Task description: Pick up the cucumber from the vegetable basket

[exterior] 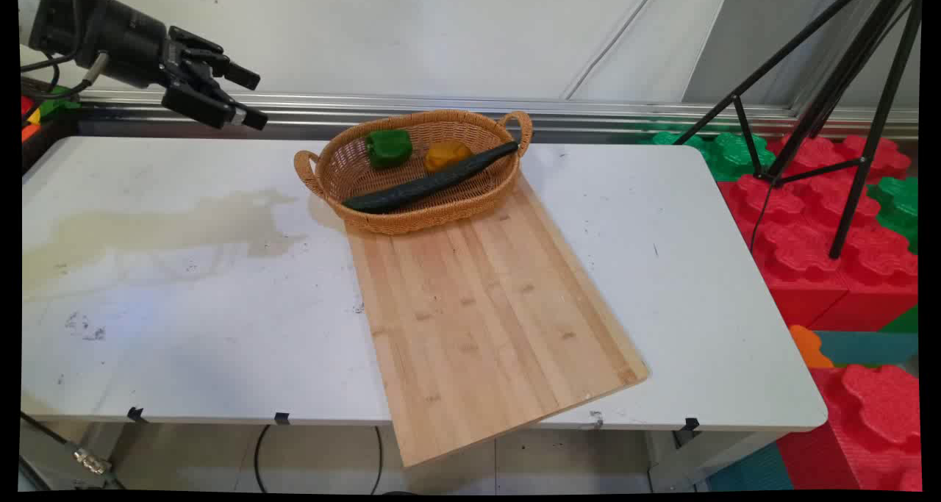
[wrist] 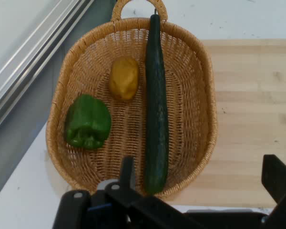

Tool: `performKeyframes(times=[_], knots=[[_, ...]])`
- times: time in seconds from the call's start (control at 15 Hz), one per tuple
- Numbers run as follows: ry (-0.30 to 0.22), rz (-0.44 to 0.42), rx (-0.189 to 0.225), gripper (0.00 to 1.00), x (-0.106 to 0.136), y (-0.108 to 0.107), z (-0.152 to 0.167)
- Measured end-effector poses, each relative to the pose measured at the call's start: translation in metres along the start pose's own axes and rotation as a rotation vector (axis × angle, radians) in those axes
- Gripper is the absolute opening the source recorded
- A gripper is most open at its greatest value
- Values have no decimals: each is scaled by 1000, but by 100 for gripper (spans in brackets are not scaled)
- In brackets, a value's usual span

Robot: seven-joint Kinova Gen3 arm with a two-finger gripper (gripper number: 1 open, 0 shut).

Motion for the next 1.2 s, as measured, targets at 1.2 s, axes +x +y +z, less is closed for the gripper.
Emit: performKeyframes(times=[1.2], knots=[[-106, 3, -3, 100, 31, -41, 112]])
